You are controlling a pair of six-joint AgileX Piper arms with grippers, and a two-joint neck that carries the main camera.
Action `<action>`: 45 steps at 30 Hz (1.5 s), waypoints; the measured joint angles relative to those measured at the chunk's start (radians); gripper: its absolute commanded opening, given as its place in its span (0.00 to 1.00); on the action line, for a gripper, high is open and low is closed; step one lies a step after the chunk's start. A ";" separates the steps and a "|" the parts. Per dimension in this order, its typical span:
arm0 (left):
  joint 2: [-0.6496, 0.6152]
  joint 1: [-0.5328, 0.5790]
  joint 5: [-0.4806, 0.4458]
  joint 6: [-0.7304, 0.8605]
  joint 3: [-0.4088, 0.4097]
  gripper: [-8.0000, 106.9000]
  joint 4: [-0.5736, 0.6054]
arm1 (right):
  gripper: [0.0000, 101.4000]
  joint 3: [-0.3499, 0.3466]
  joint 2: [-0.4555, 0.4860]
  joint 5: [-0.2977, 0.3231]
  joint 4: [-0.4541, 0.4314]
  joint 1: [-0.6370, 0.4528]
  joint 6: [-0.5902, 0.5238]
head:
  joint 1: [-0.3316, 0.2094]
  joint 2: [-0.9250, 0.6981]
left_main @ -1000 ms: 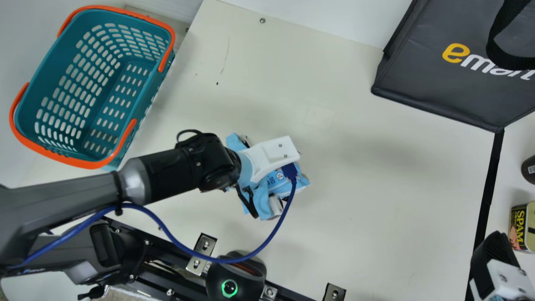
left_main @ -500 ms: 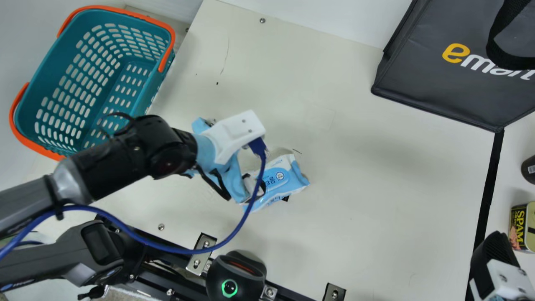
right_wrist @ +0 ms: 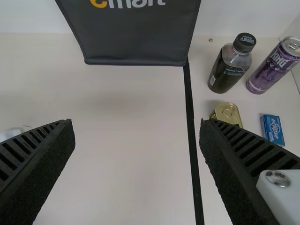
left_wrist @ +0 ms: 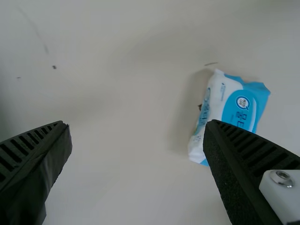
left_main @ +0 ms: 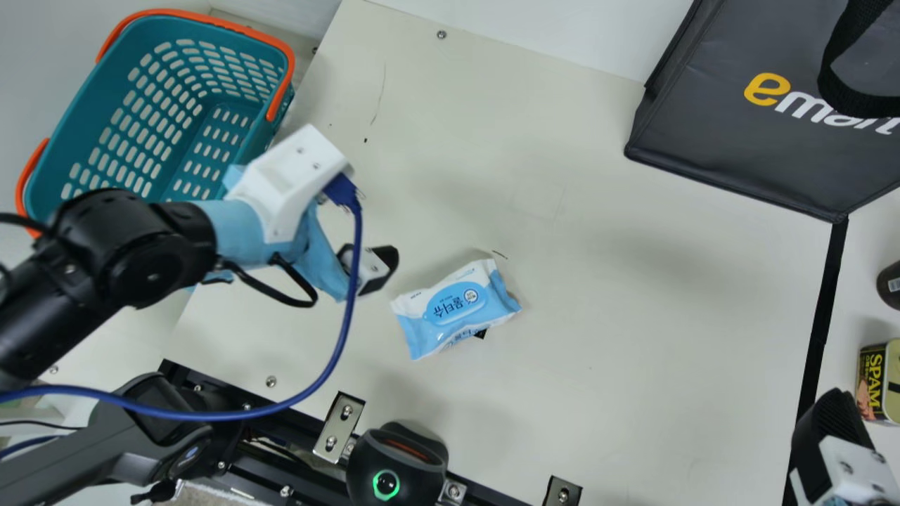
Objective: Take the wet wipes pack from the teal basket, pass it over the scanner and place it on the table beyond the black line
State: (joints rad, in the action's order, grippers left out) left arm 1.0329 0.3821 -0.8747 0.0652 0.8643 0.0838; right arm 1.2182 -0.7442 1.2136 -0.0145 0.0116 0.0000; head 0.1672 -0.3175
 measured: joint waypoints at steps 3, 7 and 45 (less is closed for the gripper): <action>-0.040 -0.033 -0.010 -0.029 0.014 0.85 -0.021 | 0.94 0.000 0.000 0.000 0.000 0.000 0.000 | 0.000 -0.002; -0.061 -0.053 -0.018 -0.043 0.022 0.85 -0.031 | 0.94 0.000 0.000 0.000 0.000 0.000 0.000 | 0.000 -0.002; -0.046 -0.033 -0.019 -0.047 0.033 0.85 -0.043 | 0.94 0.000 0.000 -0.001 0.000 0.000 0.000 | 0.000 0.345</action>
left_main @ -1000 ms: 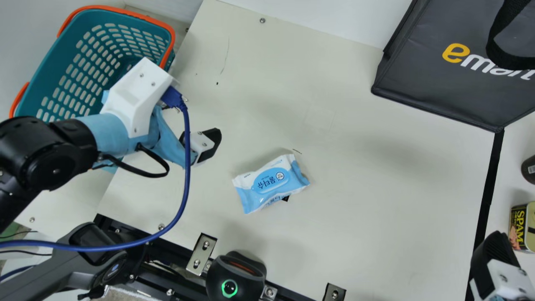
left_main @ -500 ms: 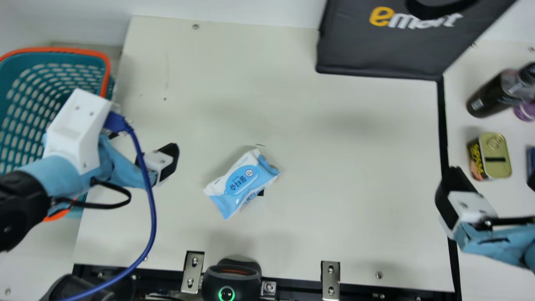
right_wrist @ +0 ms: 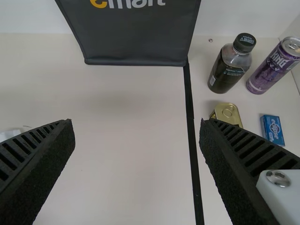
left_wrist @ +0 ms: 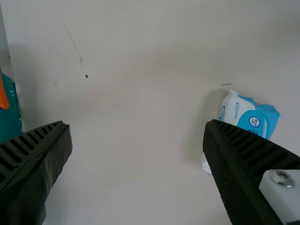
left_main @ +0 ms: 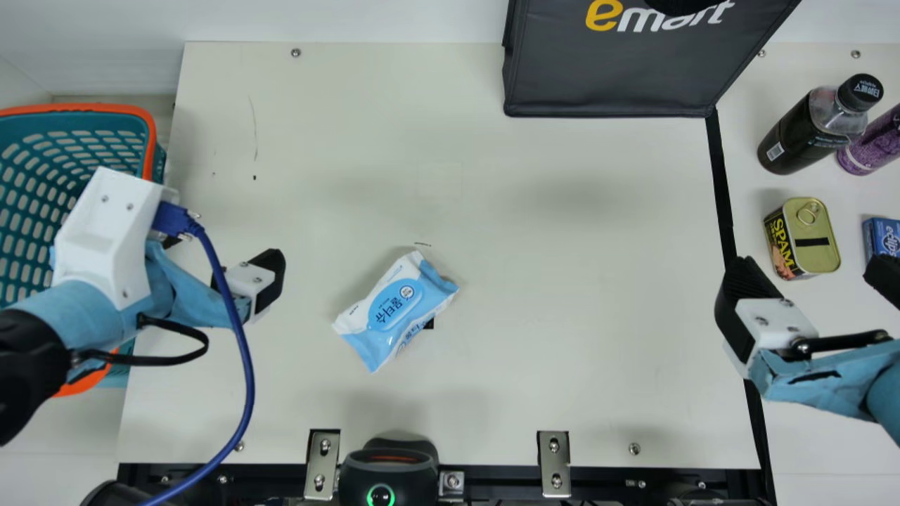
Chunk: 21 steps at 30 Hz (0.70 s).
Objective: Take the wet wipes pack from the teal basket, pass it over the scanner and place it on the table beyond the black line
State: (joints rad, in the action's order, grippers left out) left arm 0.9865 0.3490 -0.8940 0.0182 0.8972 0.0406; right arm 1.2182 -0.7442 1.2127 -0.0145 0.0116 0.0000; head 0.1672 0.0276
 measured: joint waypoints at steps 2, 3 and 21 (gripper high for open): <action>0.007 0.016 -0.005 -0.006 0.007 0.85 -0.004 | 0.94 0.000 0.000 0.000 0.000 0.000 0.000 | 0.000 0.000; 0.011 0.025 -0.007 -0.010 0.009 0.85 -0.007 | 0.94 0.000 0.000 0.000 0.000 0.000 0.000 | 0.000 -0.002; 0.133 0.337 -0.042 -0.199 0.087 0.85 -0.140 | 0.94 0.000 0.000 -0.001 0.000 0.000 0.000 | 0.000 0.000</action>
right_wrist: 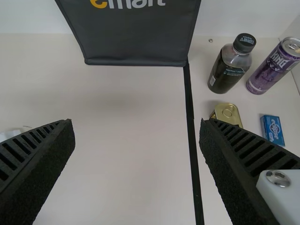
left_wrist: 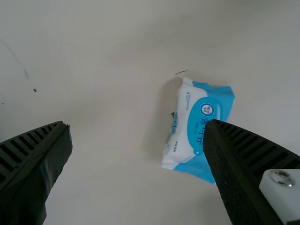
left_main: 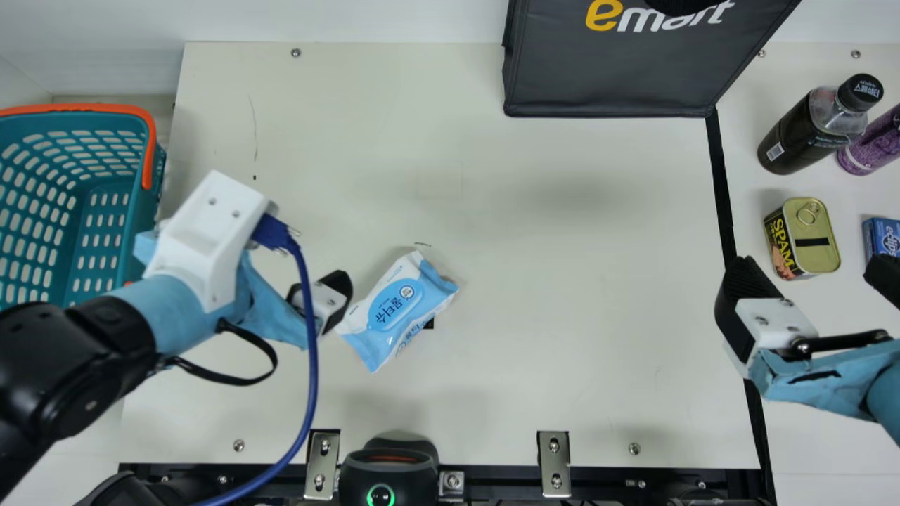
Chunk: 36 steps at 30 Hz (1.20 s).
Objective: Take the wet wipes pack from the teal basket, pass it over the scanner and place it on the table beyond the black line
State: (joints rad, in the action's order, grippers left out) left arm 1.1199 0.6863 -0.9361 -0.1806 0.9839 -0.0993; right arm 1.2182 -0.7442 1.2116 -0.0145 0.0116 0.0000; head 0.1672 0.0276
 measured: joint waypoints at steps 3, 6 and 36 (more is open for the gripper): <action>0.026 0.060 -0.005 -0.041 0.011 0.68 -0.022 | 0.94 0.000 0.000 0.000 0.000 0.000 0.000 | 0.000 0.000; 0.051 0.118 -0.009 -0.082 0.019 0.50 -0.047 | 0.94 0.000 0.000 0.000 0.000 0.000 0.000 | 0.000 -0.002; 0.310 0.339 -0.064 -0.272 0.042 0.00 -0.141 | 0.94 0.000 0.000 0.000 0.000 0.000 0.000 | 0.000 -0.002</action>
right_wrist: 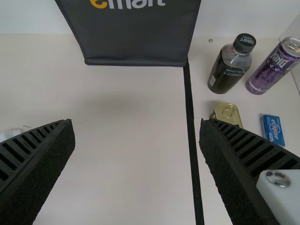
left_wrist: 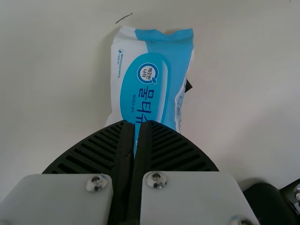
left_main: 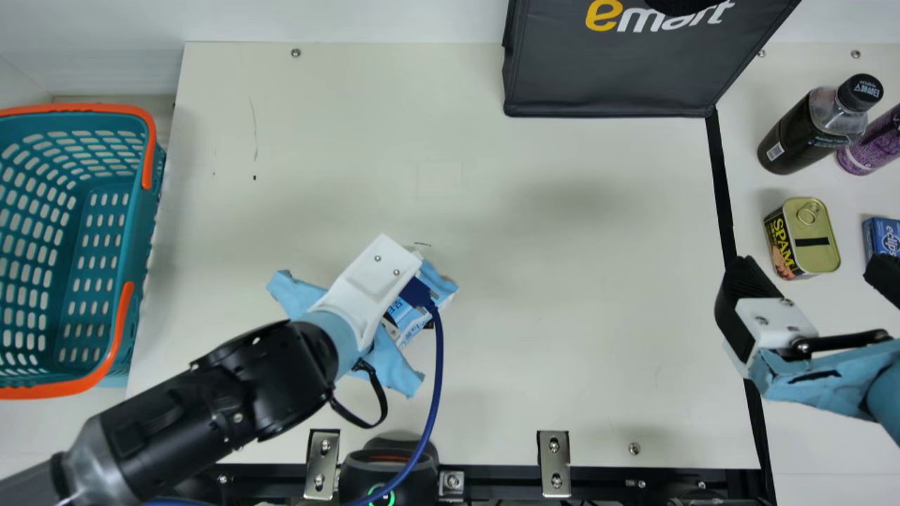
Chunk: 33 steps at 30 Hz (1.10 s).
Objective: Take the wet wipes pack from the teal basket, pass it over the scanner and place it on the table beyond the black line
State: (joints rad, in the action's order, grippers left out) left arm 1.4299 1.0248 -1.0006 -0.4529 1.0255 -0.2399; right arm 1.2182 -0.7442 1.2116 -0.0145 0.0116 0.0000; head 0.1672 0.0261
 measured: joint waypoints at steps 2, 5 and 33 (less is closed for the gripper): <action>0.015 0.000 0.005 0.003 0.000 0.00 0.005 | 0.94 0.000 0.000 0.000 0.000 0.000 0.000 | 0.000 0.002; 0.039 -0.002 0.014 0.010 0.000 0.00 0.010 | 0.94 0.000 0.000 0.000 0.000 0.000 0.000 | 0.000 0.002; 0.206 -0.028 0.093 0.048 0.004 0.00 0.051 | 0.94 0.000 0.000 0.000 0.000 0.000 0.000 | 0.000 0.002</action>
State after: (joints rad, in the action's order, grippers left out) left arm 1.6358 0.9969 -0.9080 -0.4048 1.0298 -0.1884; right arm 1.2182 -0.7442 1.2116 -0.0145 0.0116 0.0000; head 0.1672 0.0276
